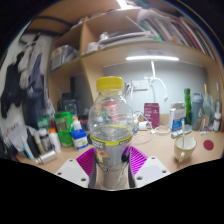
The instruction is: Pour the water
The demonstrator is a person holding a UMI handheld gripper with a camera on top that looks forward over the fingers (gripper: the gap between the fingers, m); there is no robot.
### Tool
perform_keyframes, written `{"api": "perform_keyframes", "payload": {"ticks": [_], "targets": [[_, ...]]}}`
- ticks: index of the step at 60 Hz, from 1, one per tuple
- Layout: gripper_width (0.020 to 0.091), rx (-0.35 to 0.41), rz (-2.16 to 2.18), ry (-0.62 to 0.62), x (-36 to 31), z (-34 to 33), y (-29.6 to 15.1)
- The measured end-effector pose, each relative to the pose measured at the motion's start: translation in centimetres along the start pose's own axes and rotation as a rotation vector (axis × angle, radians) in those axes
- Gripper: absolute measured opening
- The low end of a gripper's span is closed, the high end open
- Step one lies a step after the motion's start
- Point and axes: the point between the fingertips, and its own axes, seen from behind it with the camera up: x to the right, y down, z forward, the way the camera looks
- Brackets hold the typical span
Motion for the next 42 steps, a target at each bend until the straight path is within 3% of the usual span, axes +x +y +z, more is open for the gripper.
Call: {"api": "perform_keyframes", "payload": {"ticks": [7,18,23,33,42], "targets": [[0.0456,0.02,0.421,-0.073,1.9,-0.2,-3.5],[0.0453,-0.077,1.15,-0.167,5.3,1.2,-5.1],[0.045,-0.105,1.351,-0.203,6.1,0.6,-6.3],[0.0451,-0.071,1.723,-0.334,8.2,0.8,-8.6],[0.0452,-0.092,1.934,-0.382,9.0,1.0,-9.3]]}}
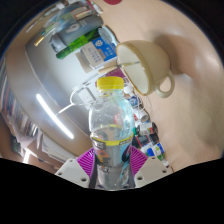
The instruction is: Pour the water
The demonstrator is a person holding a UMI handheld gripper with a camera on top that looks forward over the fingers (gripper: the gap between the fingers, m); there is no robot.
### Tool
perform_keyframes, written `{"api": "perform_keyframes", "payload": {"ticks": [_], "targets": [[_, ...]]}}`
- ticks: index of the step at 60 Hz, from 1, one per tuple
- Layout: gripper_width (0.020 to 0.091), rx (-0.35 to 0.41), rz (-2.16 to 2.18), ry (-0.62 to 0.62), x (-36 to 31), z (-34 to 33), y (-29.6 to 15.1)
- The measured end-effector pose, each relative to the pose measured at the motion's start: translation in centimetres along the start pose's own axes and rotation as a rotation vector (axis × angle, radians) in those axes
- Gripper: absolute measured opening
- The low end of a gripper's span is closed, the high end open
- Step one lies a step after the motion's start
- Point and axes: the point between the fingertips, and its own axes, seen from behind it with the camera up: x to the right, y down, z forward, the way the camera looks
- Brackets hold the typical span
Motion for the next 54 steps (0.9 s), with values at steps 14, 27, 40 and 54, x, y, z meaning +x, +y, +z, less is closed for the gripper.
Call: {"api": "perform_keyframes", "payload": {"ticks": [14,27,40,54], "targets": [[0.0455,-0.007,0.19,-0.009,-0.3,0.0,-0.6],[0.0455,-0.012,0.167,-0.004,0.0,0.0,-0.7],[0.0453,-0.044,-0.347,-0.048,-2.1,0.2,0.8],[0.0454,0.103,-1.341,-0.14,-15.5,-5.0,2.3]]}}
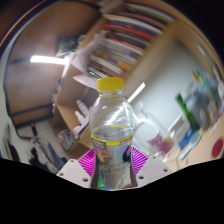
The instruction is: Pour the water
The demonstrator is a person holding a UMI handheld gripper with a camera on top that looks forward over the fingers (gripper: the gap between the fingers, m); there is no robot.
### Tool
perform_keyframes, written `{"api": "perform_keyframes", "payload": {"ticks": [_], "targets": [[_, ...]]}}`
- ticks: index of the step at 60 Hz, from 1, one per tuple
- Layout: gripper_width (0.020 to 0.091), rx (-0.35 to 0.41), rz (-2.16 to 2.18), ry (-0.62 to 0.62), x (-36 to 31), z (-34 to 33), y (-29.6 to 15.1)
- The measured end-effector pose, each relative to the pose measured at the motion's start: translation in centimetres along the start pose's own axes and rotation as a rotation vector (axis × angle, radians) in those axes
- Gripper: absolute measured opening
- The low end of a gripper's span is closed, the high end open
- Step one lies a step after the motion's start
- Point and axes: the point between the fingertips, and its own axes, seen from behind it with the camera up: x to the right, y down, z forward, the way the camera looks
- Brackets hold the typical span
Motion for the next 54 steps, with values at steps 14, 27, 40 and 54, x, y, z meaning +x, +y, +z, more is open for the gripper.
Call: {"api": "perform_keyframes", "payload": {"ticks": [14,27,40,54], "targets": [[0.046,0.05,-0.625,0.235,9.3,-4.6,-10.4],[0.0474,-0.166,-0.877,0.456,27.1,-7.1,-6.8],[0.0475,-0.251,-0.781,0.487,34.8,-8.7,-3.2],[0.0496,-0.237,-0.698,0.479,36.4,-9.6,-2.7]]}}
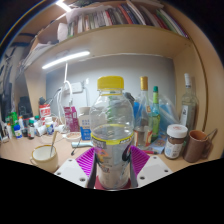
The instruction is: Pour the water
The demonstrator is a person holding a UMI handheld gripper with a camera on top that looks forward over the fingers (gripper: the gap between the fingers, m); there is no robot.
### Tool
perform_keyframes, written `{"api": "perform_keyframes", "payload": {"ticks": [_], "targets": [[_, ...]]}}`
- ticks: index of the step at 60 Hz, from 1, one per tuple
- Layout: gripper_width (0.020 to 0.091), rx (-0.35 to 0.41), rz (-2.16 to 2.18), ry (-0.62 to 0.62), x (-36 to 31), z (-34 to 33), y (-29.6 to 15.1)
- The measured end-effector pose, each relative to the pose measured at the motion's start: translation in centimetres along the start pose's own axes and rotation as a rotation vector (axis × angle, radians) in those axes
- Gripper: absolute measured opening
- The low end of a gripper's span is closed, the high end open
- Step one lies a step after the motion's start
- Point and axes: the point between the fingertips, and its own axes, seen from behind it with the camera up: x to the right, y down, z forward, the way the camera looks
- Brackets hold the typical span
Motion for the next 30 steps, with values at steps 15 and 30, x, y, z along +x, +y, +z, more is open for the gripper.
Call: {"api": "perform_keyframes", "payload": {"ticks": [15,30], "targets": [[0.0555,0.006,-0.004,-0.017,0.0,0.0,-0.1],[0.0846,-0.046,-0.047,0.025,0.6,-2.8,0.1]]}}
